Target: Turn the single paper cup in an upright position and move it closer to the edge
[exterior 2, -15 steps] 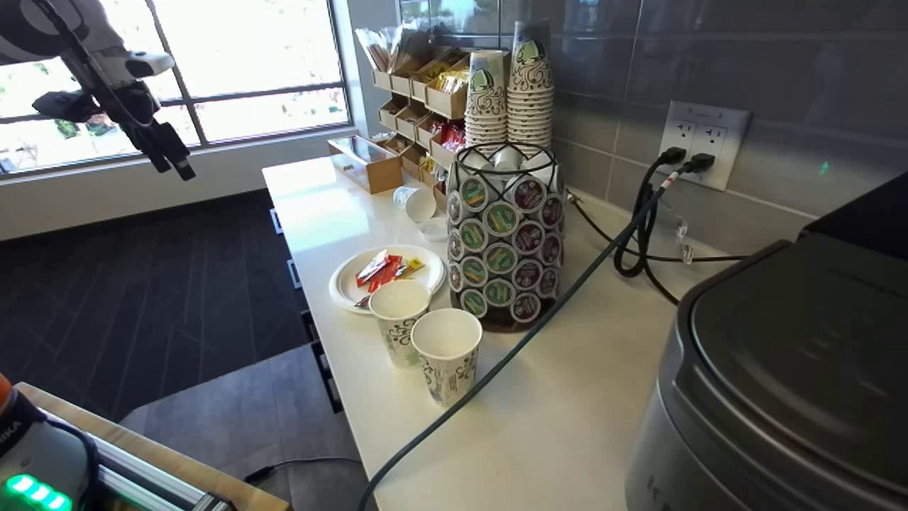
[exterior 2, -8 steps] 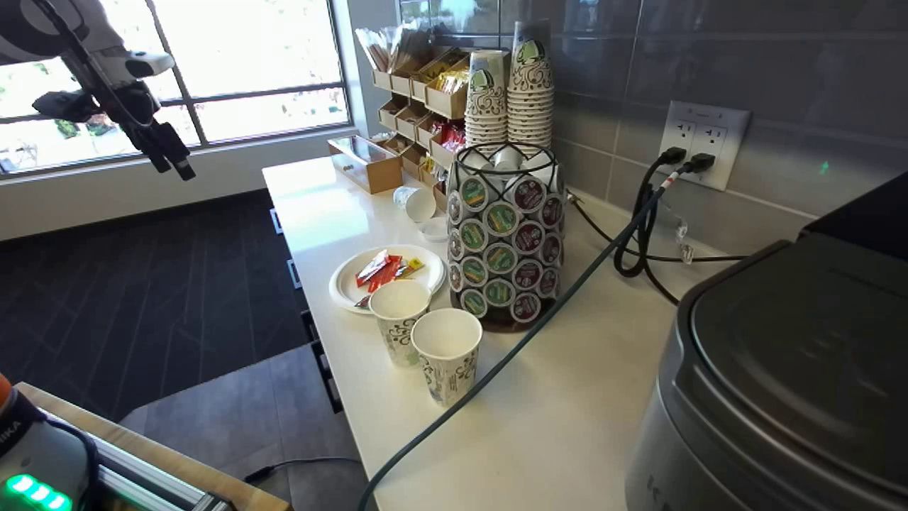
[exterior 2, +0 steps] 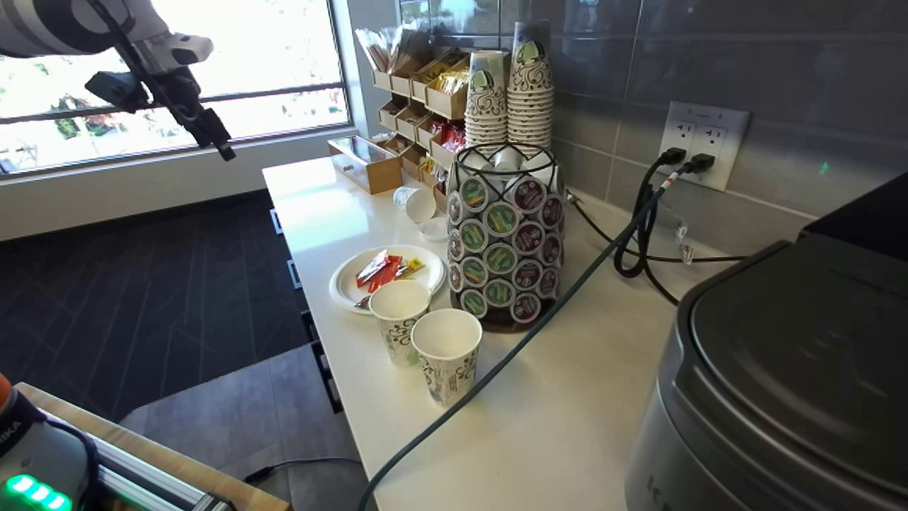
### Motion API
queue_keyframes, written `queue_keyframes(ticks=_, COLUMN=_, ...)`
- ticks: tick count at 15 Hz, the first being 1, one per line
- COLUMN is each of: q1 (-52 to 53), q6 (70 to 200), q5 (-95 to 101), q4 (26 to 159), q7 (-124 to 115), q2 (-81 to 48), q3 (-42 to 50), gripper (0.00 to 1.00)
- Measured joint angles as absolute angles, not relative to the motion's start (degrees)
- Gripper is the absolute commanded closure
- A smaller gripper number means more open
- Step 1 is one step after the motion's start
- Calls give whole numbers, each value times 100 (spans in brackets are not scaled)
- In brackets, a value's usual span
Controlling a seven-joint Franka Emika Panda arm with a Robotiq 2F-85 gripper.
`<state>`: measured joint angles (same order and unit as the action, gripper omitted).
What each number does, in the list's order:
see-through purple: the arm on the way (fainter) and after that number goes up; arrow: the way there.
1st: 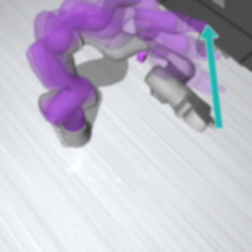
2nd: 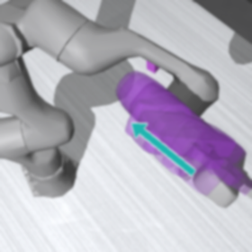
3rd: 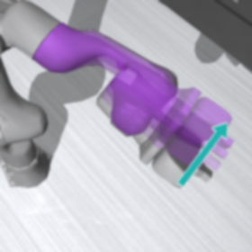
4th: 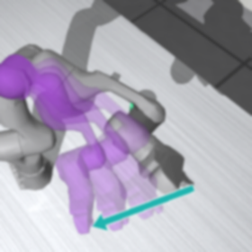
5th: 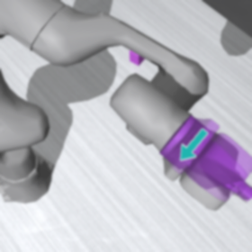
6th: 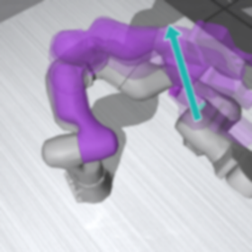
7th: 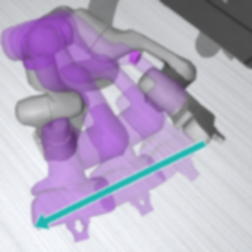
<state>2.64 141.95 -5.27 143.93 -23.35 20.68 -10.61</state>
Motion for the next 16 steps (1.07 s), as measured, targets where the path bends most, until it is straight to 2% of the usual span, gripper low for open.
queue_keyframes(ticks=7, q1=212, q6=15466, q5=-1367, q4=13615, q7=-46, q2=552, q3=154, gripper=0)
queue_keyframes(ticks=12, q1=67, q6=15514, q5=-2794, q4=12781, q7=1680, q2=-422, q3=376, gripper=0)
queue_keyframes(ticks=16, q1=-172, q6=15466, q5=-3105, q4=12258, q7=2114, q2=-1039, q3=425, gripper=0)
